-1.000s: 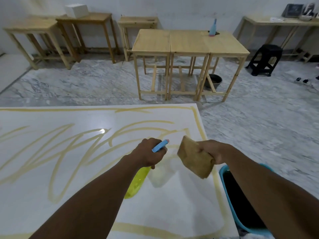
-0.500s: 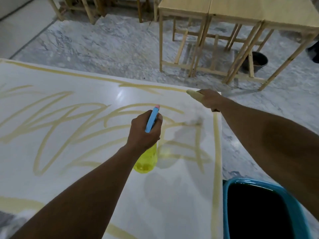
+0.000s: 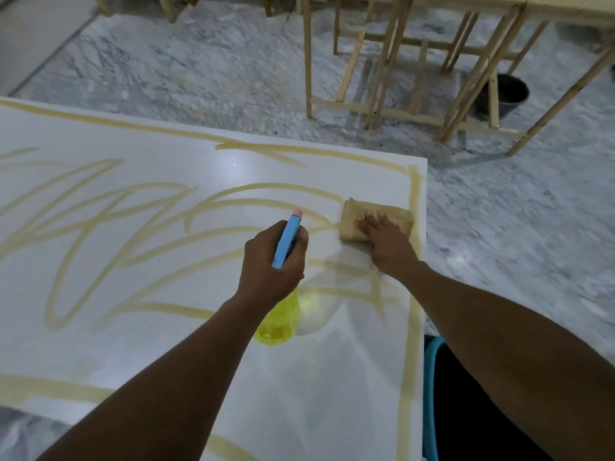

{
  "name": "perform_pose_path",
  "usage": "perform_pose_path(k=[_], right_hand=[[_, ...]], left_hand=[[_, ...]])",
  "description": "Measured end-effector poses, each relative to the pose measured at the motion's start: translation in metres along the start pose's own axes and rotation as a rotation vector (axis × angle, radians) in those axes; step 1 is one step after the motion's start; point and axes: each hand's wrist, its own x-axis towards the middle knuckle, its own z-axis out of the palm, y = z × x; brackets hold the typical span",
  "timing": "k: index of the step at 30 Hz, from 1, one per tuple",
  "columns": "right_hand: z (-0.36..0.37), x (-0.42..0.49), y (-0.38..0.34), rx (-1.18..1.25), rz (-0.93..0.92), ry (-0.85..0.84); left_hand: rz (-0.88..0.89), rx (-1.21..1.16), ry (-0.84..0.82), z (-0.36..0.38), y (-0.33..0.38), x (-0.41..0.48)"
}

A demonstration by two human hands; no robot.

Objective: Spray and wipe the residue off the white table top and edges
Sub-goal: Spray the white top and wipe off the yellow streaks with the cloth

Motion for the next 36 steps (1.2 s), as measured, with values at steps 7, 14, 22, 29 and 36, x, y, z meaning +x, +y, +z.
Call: perform_pose_path(k=[7,14,22,29,36], right_hand=[[0.051,-0.102,-0.05,0.084,0.067,0.002],[0.103,-0.213,-0.117,0.094,0.073,0.048],[0.048,-0.25,-0.147,0.433,0.228,-0.108],[-0.022,-0.203,-0.092,1.532,0.577,-0.422],[-0.106,-0.023,-0.06,0.887,0.286,-0.354]], left_hand=[[0.078,0.033,-0.04,-0.015,-0.001,-0.039],[0.073,-0.015,-0.086,-0.046,-0.016,-0.112],[0.048,-0.027,-0.087,-0.077,-0.035,-0.16],[0.042,-0.03,-0.046,-0.075,-0.025,-0.121],[0.069,0.159,-0.093,-0.052,-0.016,-0.035]])
